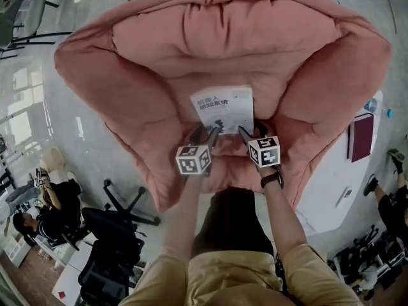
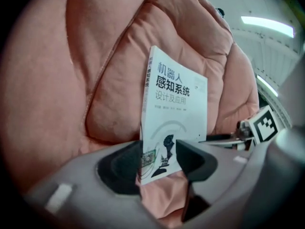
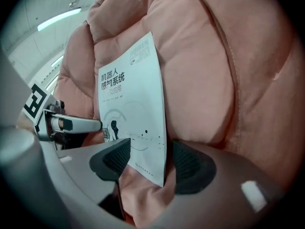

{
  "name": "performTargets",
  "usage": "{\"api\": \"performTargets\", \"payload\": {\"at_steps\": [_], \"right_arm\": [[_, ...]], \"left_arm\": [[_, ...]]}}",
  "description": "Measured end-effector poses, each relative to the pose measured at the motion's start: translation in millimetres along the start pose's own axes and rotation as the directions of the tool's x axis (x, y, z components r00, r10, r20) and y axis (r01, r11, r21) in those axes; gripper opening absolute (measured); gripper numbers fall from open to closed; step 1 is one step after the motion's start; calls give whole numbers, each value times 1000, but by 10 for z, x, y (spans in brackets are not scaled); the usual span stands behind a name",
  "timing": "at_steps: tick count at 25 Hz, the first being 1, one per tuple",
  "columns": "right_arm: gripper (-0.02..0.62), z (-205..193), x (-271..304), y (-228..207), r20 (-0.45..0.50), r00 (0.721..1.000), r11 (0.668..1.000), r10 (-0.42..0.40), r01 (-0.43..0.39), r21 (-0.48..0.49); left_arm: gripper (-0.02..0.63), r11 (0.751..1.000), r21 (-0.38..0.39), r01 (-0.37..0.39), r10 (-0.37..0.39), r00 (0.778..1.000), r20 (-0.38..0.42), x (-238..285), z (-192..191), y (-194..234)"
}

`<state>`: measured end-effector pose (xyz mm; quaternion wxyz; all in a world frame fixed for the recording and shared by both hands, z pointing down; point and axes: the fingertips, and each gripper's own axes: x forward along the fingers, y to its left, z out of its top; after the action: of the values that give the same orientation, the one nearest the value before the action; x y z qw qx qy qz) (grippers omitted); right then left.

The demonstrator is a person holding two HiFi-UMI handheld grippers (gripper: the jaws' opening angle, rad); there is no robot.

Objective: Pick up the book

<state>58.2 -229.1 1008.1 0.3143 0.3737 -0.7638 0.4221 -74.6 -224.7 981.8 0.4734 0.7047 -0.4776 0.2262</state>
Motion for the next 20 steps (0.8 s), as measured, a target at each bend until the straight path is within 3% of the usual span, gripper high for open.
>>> {"api": "performTargets", "payload": {"at_steps": [7,13,17,20], "right_arm": [[265,31,231,-52,-27,999,1000,29,-29,-2],[226,48,236,-43,-46,997,998,68,-67,18],[121,15,201,13,-63,993,995,98,-98,8],[69,-23,156,90,-60,991,993,116,-117,-23]], "left_arm": [[235,999,8,36,-36,999,-8,204,63,81],[181,1000,30,7,-7,999,-32,276,69,105],[63,992,107,61,-53,996,-79,187,7,53],[44,990,89,107,-101,992,-75,123,-59,-37]]}}
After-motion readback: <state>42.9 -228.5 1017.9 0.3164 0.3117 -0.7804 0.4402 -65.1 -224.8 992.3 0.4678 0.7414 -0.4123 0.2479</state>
